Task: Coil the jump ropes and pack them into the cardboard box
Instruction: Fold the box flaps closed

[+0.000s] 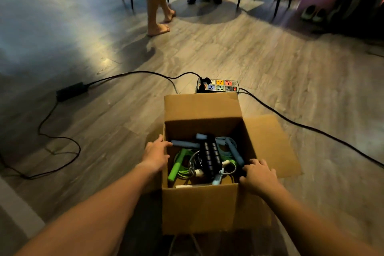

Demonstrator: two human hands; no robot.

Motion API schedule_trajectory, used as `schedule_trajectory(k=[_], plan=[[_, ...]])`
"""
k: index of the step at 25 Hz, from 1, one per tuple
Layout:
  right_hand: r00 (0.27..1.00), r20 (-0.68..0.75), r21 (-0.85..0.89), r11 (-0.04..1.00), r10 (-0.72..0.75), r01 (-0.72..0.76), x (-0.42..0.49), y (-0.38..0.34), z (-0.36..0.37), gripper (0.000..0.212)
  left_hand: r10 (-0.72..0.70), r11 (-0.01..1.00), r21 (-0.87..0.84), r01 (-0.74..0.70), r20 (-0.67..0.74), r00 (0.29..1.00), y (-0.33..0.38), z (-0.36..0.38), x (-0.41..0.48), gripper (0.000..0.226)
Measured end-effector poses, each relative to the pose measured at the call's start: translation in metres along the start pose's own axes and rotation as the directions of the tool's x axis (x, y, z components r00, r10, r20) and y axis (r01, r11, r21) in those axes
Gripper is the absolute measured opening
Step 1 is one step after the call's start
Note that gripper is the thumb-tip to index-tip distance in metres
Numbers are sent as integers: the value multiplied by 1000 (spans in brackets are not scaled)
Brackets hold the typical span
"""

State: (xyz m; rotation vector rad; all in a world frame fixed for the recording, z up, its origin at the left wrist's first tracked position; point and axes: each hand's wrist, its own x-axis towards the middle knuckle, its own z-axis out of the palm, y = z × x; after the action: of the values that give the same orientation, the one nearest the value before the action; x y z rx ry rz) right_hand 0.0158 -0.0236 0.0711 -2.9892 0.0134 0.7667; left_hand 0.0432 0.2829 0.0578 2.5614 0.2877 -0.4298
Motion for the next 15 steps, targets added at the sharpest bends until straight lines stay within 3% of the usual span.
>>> schedule_trajectory(k=[4, 7, 9, 10, 12, 15], plan=[[999, -26, 41, 999, 26, -25, 0, 36, 1, 45, 25, 991, -131, -25, -3, 1000, 5, 9, 12, 64], [986, -158, 190, 981, 59, -28, -1, 48, 1, 46, -227, 957, -201, 211, -57, 972, -10, 6, 0, 90], [916, -302, 323, 933, 264, -162, -3, 61, 0, 57, -367, 874, -344, 343, -5, 930, -16, -6, -11, 99], [864, -307, 416, 873, 399, -255, -7, 70, -2, 68, -396, 840, -400, 367, 11, 918, -19, -12, -15, 92], [809, -151, 675, 657, 568, -336, -12, 94, -6, 94, -387, 837, -425, 345, -13, 922, -23, -26, -19, 61], [797, 58, 921, 276, 601, -275, -13, 120, -17, 108, -292, 892, -401, 210, -155, 944, -16, -50, -21, 19]])
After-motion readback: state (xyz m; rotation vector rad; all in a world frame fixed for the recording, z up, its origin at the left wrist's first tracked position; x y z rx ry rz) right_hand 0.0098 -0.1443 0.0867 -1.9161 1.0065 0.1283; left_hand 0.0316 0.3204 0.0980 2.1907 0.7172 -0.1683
